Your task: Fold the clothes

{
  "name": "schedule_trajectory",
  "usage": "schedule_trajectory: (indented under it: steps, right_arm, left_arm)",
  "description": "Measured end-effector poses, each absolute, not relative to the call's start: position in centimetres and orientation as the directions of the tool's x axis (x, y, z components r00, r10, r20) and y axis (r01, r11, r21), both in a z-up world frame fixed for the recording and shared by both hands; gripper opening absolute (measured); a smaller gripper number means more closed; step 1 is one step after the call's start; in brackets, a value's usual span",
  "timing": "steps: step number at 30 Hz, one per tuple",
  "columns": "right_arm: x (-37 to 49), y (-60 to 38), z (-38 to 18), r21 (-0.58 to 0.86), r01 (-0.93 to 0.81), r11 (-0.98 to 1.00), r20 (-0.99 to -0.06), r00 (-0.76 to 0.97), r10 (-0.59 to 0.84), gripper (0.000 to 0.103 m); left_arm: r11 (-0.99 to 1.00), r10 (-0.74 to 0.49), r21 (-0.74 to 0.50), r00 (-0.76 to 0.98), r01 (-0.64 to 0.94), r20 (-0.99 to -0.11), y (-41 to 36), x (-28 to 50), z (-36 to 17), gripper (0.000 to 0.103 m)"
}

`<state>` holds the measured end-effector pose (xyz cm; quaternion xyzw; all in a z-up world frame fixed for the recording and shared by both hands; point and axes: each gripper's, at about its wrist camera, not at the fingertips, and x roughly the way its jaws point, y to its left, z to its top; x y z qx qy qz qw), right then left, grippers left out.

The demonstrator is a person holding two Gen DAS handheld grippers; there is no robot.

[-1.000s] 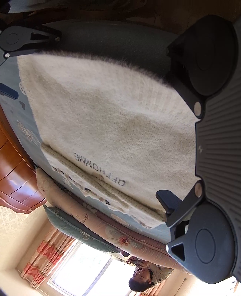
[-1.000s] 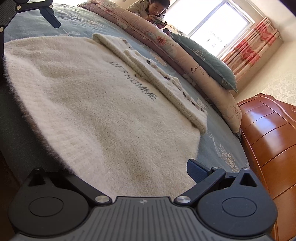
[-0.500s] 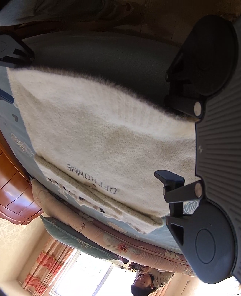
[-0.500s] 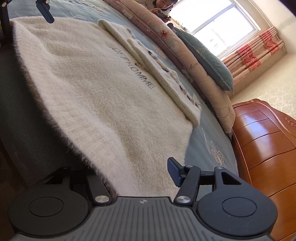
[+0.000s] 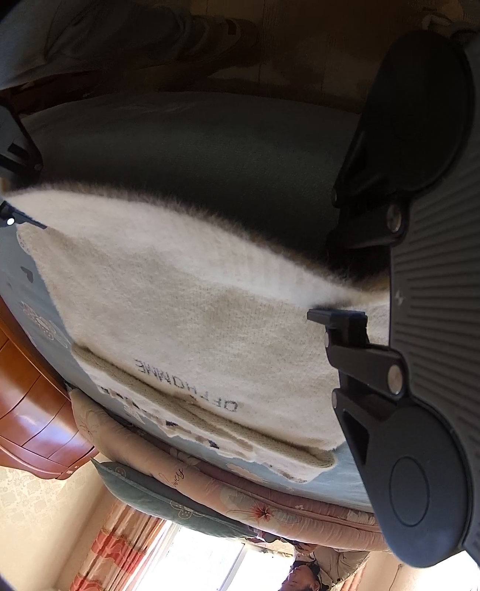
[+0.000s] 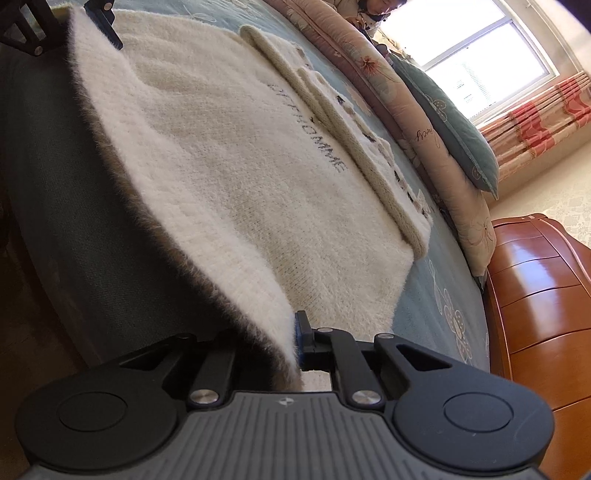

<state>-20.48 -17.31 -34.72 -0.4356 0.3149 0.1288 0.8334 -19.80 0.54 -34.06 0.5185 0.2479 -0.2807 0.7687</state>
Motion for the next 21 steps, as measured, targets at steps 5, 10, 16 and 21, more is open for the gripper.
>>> schedule_trajectory:
  steps: [5,10,16,21]
  right_arm:
    - [-19.0,-17.5,-33.6,-0.587,-0.598,0.546,-0.728,0.684,-0.033,0.012]
    - [-16.3,-18.0,-32.3,-0.461,-0.734,0.499,-0.846,0.534,0.003,0.011]
    - [-13.1,-18.4,-31.6,-0.304,-0.796,0.523,-0.926,0.377,0.035,0.011]
    - [-11.6,-18.9,-31.5,-0.217,-0.740,0.636,-0.945,0.322,0.052,0.012]
  left_arm:
    - [0.274,-0.194,0.578,0.633,0.769,-0.750,0.8,-18.3,-33.1,0.010]
    - [0.182,-0.205,0.458,0.489,0.870,-0.848,0.9,-15.8,-31.9,0.010]
    - [0.183,-0.186,0.331,0.363,0.926,-0.913,0.7,-13.4,-31.5,0.009]
    - [0.212,-0.131,0.269,0.300,0.940,-0.945,-0.3,-12.1,-31.3,0.009]
